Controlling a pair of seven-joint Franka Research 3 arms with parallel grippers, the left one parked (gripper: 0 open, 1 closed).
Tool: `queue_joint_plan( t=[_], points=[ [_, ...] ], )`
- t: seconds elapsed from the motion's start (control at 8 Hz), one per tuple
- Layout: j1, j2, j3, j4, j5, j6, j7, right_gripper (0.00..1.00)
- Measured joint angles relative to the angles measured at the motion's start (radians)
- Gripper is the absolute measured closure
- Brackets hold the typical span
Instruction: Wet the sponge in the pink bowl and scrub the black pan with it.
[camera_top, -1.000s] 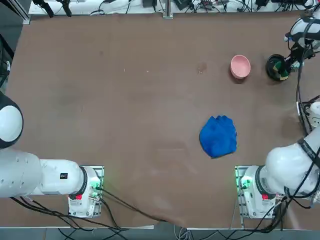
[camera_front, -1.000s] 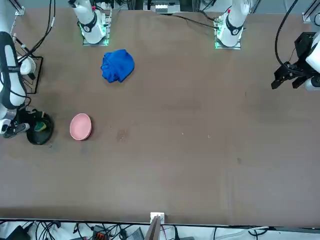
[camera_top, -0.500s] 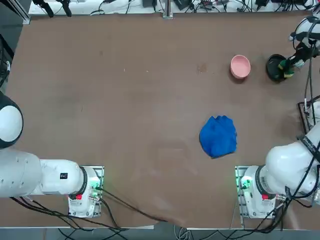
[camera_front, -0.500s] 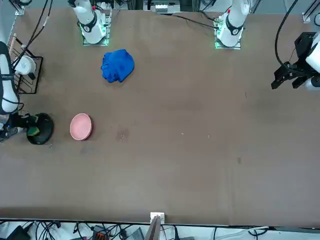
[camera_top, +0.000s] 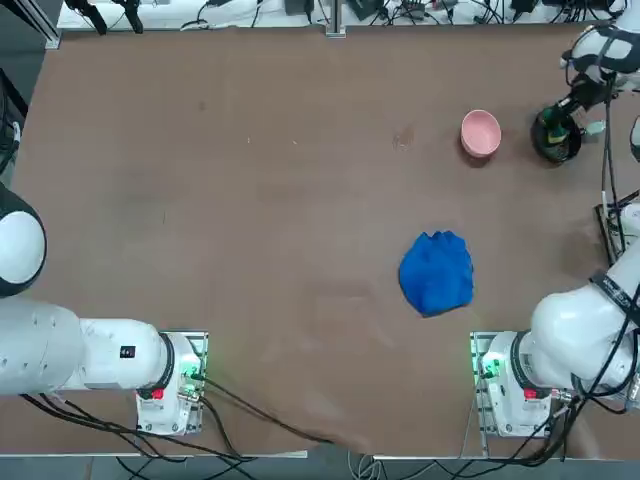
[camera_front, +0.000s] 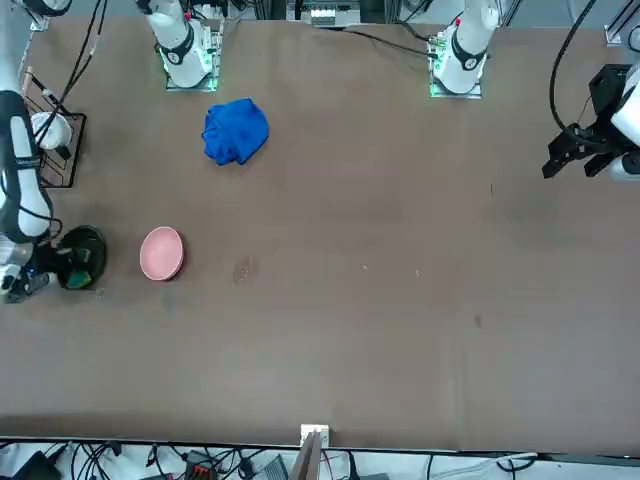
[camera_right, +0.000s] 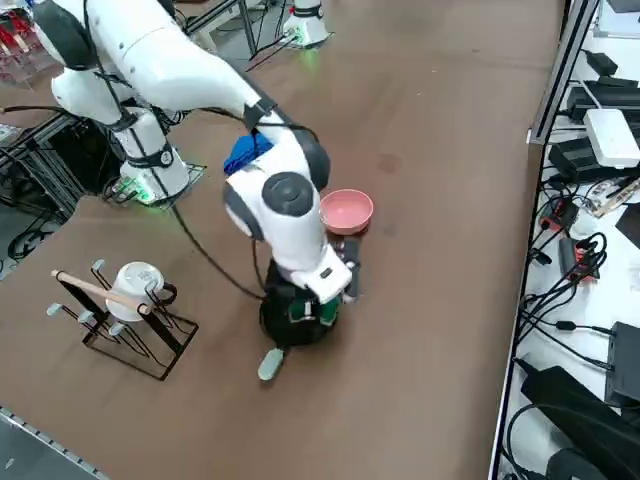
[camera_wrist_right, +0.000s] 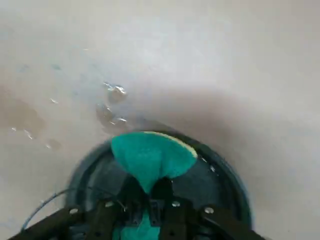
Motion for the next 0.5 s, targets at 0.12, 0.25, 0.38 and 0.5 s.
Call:
queue_joint_plan(
  t=[0.12,0.25,0.38,0.5],
  points=[
    [0.003,0.0,0.001,0.002,0.0,-0.056,-0.016,0.92],
    [-0.001,0.0,0.0,0.003,0.0,-0.096,-0.05,0.92],
    [-0.011,0.0,-0.001,0.003,0.0,-0.12,-0.09,0.92],
    [-0.029,0.0,-0.004,0.003,-0.003,-0.13,-0.127,0.92]
  ],
)
